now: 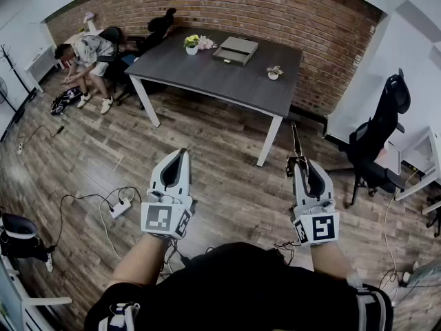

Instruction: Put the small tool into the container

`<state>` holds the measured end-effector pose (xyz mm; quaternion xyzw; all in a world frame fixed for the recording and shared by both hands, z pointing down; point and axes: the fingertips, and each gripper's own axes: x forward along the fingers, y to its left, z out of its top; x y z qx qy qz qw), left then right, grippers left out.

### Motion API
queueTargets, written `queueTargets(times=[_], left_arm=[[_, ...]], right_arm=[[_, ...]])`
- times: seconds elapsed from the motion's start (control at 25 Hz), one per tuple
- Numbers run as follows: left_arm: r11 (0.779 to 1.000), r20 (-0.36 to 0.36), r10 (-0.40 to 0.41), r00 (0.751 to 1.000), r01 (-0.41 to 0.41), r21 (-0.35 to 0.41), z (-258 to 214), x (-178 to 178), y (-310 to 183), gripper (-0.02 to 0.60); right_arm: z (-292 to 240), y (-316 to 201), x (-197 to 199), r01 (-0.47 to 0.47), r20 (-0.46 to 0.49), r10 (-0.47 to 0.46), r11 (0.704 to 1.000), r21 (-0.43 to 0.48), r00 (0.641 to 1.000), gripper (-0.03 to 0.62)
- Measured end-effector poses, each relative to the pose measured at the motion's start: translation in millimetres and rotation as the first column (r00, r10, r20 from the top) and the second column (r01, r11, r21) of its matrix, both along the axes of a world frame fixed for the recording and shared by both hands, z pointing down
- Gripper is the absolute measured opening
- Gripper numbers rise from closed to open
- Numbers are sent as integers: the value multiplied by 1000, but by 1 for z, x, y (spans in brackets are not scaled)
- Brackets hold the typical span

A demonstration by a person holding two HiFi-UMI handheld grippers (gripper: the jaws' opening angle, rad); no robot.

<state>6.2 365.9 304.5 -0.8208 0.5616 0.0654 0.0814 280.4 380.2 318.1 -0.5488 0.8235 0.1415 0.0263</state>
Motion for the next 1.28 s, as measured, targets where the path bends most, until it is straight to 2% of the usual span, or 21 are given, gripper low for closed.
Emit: queueTargets(times=[0.88, 1.28], left_arm=[[1000, 25, 5, 1000, -4, -19, 15, -32, -19, 9], [1000, 27, 13, 1000, -12, -21, 17, -74, -30, 9]], right_arm=[[16, -29, -50, 23, -12, -24, 998, -65, 1000, 81], [15, -39, -86, 11, -2, -11, 998, -60, 1000, 81]])
